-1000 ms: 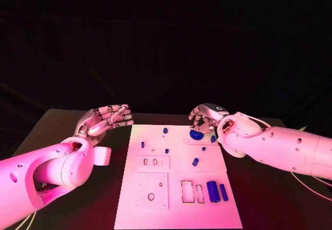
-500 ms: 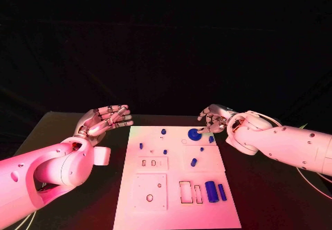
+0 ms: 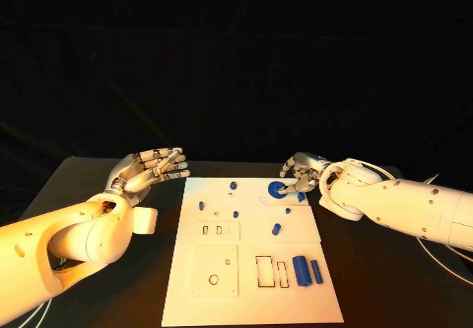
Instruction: Assemble the parts on the task board
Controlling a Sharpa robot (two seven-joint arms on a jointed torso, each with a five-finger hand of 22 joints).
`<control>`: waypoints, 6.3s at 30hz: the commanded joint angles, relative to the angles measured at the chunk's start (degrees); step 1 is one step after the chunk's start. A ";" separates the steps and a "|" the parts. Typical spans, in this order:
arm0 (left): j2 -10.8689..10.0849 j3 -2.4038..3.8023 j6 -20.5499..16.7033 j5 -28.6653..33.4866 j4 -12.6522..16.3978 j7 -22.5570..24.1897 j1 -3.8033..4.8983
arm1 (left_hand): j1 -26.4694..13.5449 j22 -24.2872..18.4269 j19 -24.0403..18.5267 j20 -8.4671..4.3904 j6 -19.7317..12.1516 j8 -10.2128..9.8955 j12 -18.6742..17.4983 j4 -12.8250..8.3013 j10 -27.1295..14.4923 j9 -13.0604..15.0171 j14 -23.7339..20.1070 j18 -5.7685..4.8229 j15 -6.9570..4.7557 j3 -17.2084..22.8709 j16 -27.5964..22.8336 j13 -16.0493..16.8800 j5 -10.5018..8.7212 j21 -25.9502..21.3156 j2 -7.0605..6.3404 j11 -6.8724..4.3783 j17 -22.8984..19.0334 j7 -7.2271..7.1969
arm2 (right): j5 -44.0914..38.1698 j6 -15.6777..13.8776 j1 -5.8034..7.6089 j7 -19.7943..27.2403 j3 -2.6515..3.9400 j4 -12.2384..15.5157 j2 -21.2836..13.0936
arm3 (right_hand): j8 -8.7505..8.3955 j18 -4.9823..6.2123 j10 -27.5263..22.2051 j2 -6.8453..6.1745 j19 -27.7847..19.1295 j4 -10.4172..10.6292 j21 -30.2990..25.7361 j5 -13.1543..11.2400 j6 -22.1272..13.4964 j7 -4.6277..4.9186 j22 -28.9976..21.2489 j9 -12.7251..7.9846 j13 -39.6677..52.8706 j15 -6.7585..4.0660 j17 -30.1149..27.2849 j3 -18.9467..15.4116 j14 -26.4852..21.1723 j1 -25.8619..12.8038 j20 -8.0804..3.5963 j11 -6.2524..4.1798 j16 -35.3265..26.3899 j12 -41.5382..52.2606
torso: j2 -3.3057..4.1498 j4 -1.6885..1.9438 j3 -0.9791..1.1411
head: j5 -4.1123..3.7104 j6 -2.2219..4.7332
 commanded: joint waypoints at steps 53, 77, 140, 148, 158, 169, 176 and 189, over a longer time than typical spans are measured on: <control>0.29 0.05 1.17 -0.06 -0.20 0.02 0.07 | 0.17 0.06 -0.01 0.09 -0.30 -0.15 -0.31 -0.07 -0.35 -0.04 -0.63 0.62 0.17 0.56 -0.46 -0.07 -0.31 0.23 -0.53 0.18 0.20 1.99 | -1.89 -6.90 -1.40 -2.16 -0.18 -1.47 2.28 | 1.60 -1.51 2.31 2.28 5.52 -0.34 3.13 7.27 4.70 -1.15 14.48 -0.57 8.87 -0.54 12.38 10.00 5.41 -0.17 -0.27 -0.97 0.73 2.54 | -0.11 -0.09 -0.05 | 0.50 -1.04; 0.48 0.04 1.15 -0.06 -0.41 0.02 0.07 | 0.10 0.05 -0.04 0.10 -0.29 -0.16 -0.30 -0.03 -0.38 -0.04 -0.65 0.62 0.18 0.64 -0.50 -0.06 -0.30 0.25 -0.43 0.20 0.25 2.01 | -11.07 -12.22 -1.31 -4.52 -0.21 8.64 3.33 | 1.66 -1.68 2.91 1.96 5.87 -0.81 3.63 7.99 5.65 -1.51 15.06 -0.84 9.37 -0.89 12.75 13.06 5.49 -0.29 -0.63 -1.34 0.85 2.97 | -0.13 0.02 -0.11 | 0.28 -0.71; 1.74 0.04 1.70 -0.06 -1.03 -0.59 0.07 | 0.07 0.02 -0.20 0.15 -0.55 -0.34 -0.35 -0.23 -0.74 -0.11 -0.79 0.62 0.27 0.91 -0.72 -0.09 -0.29 0.32 -0.52 0.34 0.49 2.19 | -13.79 -9.69 -3.99 -4.75 -0.77 -0.65 14.95 | 0.54 -1.68 2.34 0.22 5.87 -0.92 3.63 4.15 4.83 -0.99 15.06 -1.57 8.77 -0.54 12.59 15.80 5.45 -2.94 -0.39 -0.88 0.80 2.26 | -0.05 -0.01 -0.08 | 1.34 -1.68; 1.76 0.04 1.75 -0.06 -1.09 -0.71 0.08 | 0.07 0.03 -0.20 0.15 -0.56 -0.34 -0.35 -0.23 -0.75 -0.11 -0.78 0.62 0.27 0.91 -0.72 -0.09 -0.30 0.32 -0.53 0.34 0.50 2.19 | -13.48 -9.10 -4.00 -4.31 -0.80 -0.48 14.74 | 0.31 -1.68 2.31 -0.23 5.87 -0.72 3.63 3.14 4.62 -0.88 15.06 -1.69 8.75 -0.41 12.56 15.73 5.44 -3.98 -0.27 -0.75 0.79 2.21 | -0.01 -0.10 -0.10 | 1.45 -1.81; 1.88 0.04 1.76 -0.06 -1.32 -0.73 0.07 | 0.05 0.04 -0.15 0.15 -0.59 -0.36 -0.35 -0.25 -0.81 -0.12 -0.74 0.64 0.26 0.95 -0.73 -0.09 -0.31 0.38 -0.54 0.35 0.55 2.20 | -13.43 -8.80 -4.10 -4.29 -0.84 -0.01 14.24 | 0.32 -1.68 2.39 -0.22 5.87 -0.70 3.63 3.10 4.66 -0.88 15.06 -1.68 8.83 -0.41 12.56 15.73 5.44 -4.05 -0.26 -0.75 0.80 2.29 | -0.01 -0.11 -0.06 | 1.42 -1.84; 1.92 0.04 1.78 -0.06 -1.41 -0.76 0.07 | 0.05 0.04 -0.15 0.15 -0.59 -0.36 -0.35 -0.25 -0.81 -0.12 -0.74 0.64 0.26 0.95 -0.73 -0.09 -0.31 0.38 -0.54 0.35 0.55 2.20 | -13.59 -9.67 -4.15 -4.29 -0.85 0.25 14.09 | 0.31 -1.68 2.34 -0.39 5.87 -0.67 3.63 2.98 4.70 -0.90 15.06 -1.69 8.78 -0.40 12.55 15.67 5.44 -4.35 -0.23 -0.75 0.79 2.23 | 0.01 -0.08 -0.03 | 1.39 -1.85; 1.90 0.04 1.79 -0.06 -1.45 -0.79 0.07 | 0.05 0.04 -0.15 0.15 -0.59 -0.36 -0.35 -0.25 -0.81 -0.12 -0.74 0.64 0.26 0.95 -0.73 -0.09 -0.31 0.38 -0.54 0.35 0.55 2.20 | -13.69 -10.17 -4.22 -4.42 -0.85 0.62 13.98 | 0.30 -1.68 2.39 -0.44 5.87 -0.66 3.63 2.95 4.70 -0.90 15.06 -1.70 8.83 -0.40 12.51 15.63 5.43 -4.43 -0.23 -0.75 0.78 2.28 | 0.02 -0.07 -0.06 | 1.37 -1.84; 1.82 0.04 1.81 -0.06 -1.43 -0.86 0.07 | 0.05 0.04 -0.15 0.15 -0.59 -0.36 -0.35 -0.25 -0.81 -0.12 -0.74 0.64 0.26 0.95 -0.73 -0.09 -0.31 0.38 -0.54 0.35 0.55 2.20 | -13.76 -11.27 -4.28 -4.84 -0.85 0.64 13.83 | 0.22 -1.68 2.33 -0.61 5.87 -0.62 3.63 2.87 4.59 -0.88 15.06 -1.73 8.76 -0.39 12.48 15.52 5.43 -4.72 -0.21 -0.73 0.77 2.21 | 0.02 -0.11 -0.06 | 1.38 -1.81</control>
